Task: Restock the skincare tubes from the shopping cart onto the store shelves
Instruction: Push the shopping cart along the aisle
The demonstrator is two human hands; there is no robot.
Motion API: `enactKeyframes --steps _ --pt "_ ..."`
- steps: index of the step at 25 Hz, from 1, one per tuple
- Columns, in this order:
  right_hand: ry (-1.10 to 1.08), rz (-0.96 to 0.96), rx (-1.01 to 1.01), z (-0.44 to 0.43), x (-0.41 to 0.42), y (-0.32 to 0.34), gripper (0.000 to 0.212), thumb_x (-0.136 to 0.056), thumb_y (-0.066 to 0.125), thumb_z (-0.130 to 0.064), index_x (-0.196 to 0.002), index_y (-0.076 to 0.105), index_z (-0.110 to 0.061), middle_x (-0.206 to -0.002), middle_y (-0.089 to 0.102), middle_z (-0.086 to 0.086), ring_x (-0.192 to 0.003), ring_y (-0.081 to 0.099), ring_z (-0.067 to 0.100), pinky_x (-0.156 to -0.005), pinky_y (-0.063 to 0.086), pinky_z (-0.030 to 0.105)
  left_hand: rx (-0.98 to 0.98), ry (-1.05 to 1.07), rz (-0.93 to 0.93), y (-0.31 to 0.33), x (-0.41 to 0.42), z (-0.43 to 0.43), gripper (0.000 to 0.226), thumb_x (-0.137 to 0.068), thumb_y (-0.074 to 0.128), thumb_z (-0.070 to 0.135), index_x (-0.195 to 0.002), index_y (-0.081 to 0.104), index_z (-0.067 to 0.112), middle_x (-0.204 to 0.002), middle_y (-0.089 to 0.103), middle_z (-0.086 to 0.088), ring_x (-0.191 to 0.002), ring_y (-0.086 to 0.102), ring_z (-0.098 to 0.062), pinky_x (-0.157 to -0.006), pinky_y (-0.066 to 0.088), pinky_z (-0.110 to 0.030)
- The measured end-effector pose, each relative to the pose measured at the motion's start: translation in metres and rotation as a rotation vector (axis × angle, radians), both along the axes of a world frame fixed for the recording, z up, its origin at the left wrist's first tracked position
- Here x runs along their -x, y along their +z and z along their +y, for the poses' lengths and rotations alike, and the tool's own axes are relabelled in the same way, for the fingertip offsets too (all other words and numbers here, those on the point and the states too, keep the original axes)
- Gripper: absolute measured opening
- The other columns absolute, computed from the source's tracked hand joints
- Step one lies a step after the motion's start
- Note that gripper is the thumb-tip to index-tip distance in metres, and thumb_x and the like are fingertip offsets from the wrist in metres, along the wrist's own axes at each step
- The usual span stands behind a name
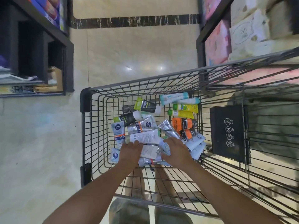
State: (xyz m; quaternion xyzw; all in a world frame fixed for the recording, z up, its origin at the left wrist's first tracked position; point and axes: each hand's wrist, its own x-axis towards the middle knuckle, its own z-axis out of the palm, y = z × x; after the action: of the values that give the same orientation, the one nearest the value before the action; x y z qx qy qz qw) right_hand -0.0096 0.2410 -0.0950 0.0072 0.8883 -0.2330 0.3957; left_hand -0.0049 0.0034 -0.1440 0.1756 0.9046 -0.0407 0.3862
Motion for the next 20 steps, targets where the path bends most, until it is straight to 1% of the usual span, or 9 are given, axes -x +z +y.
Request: enactKeyframes --steps 3,6,8,9,12,14,15,16,20 --pt "0.002 0.009 -0.01 0.002 0.005 0.002 0.065 -0.083 0.065 -0.05 -0.14 0.053 -0.022 -0.146 0.048 0.001 -0.133 0.045 0.026 -0.104 0.043 0.042 -0.011 0.027 -0.006 -0.007 0.003 0.001 0.056 -0.035 0.097 0.024 -0.083 0.07 0.016 -0.083 0.063 -0.007 -0.057 0.061 -0.029 -0.059 0.054 -0.042" --pt "0.007 0.04 -0.014 0.006 0.004 -0.005 0.074 -0.076 0.049 -0.06 -0.137 0.057 -0.02 -0.141 0.053 0.003 -0.128 0.05 0.028 -0.1 0.047 0.044 -0.024 0.007 0.014 -0.011 0.006 0.003 0.062 -0.028 0.098 0.032 -0.082 0.071 0.017 -0.085 0.063 -0.007 -0.06 0.062 -0.028 -0.054 0.049 -0.036" --pt "0.025 0.033 -0.019 0.007 0.0 -0.006 0.071 -0.077 0.051 -0.058 -0.136 0.056 -0.02 -0.141 0.053 0.003 -0.127 0.049 0.028 -0.099 0.047 0.044 -0.075 -0.01 0.04 -0.007 0.003 -0.001 0.063 -0.032 0.097 0.041 -0.083 0.071 0.017 -0.084 0.065 -0.005 -0.059 0.062 -0.028 -0.053 0.049 -0.035" --pt "0.031 0.025 -0.019 0.007 -0.002 -0.006 0.068 -0.077 0.053 -0.057 -0.136 0.056 -0.021 -0.141 0.053 0.002 -0.127 0.049 0.028 -0.098 0.047 0.044 -0.089 -0.007 0.045 -0.007 0.0 -0.005 0.063 -0.035 0.097 0.043 -0.087 0.072 0.018 -0.085 0.067 -0.003 -0.06 0.064 -0.027 -0.054 0.05 -0.035" --pt "0.042 -0.01 -0.021 0.002 0.001 -0.001 0.064 -0.081 0.064 -0.05 -0.139 0.053 -0.022 -0.143 0.051 0.001 -0.13 0.046 0.028 -0.101 0.045 0.043 -0.09 0.034 0.05 0.012 -0.008 -0.014 0.07 -0.044 0.098 0.032 -0.109 0.073 0.022 -0.086 0.071 0.003 -0.066 0.069 -0.024 -0.053 0.055 -0.037" --pt "0.059 -0.023 -0.018 -0.003 0.007 0.003 0.065 -0.085 0.068 -0.044 -0.143 0.051 -0.021 -0.147 0.048 0.001 -0.134 0.043 0.027 -0.106 0.042 0.04 -0.101 0.108 0.009 0.032 -0.005 -0.021 0.071 -0.069 0.087 0.037 -0.133 0.058 0.026 -0.109 0.069 0.003 -0.088 0.071 -0.025 -0.069 0.055 -0.039" --pt "0.071 -0.02 -0.01 -0.006 0.01 0.003 0.065 -0.086 0.069 -0.042 -0.144 0.051 -0.019 -0.148 0.048 0.002 -0.136 0.043 0.026 -0.107 0.041 0.039 -0.119 0.18 -0.001 0.037 -0.005 -0.026 0.069 -0.079 0.079 0.039 -0.141 0.048 0.029 -0.123 0.064 0.003 -0.1 0.069 -0.024 -0.076 0.052 -0.038" --pt "0.084 -0.017 0.001 -0.01 0.014 0.002 0.064 -0.087 0.069 -0.039 -0.145 0.05 -0.018 -0.148 0.048 0.003 -0.136 0.044 0.026 -0.108 0.04 0.037 -0.157 0.298 -0.032 0.044 -0.004 -0.032 0.068 -0.083 0.074 0.039 -0.143 0.042 0.032 -0.13 0.059 0.003 -0.105 0.067 -0.024 -0.077 0.05 -0.037" --pt "0.135 0.015 0.007 -0.032 0.03 -0.009 0.056 -0.089 0.068 -0.034 -0.142 0.053 -0.018 -0.144 0.05 0.006 -0.131 0.048 0.028 -0.104 0.045 0.039 -0.393 0.843 -0.069 0.065 -0.001 -0.049 0.058 -0.081 0.078 0.041 -0.128 0.045 0.036 -0.119 0.058 0.012 -0.095 0.065 -0.019 -0.068 0.046 -0.031"
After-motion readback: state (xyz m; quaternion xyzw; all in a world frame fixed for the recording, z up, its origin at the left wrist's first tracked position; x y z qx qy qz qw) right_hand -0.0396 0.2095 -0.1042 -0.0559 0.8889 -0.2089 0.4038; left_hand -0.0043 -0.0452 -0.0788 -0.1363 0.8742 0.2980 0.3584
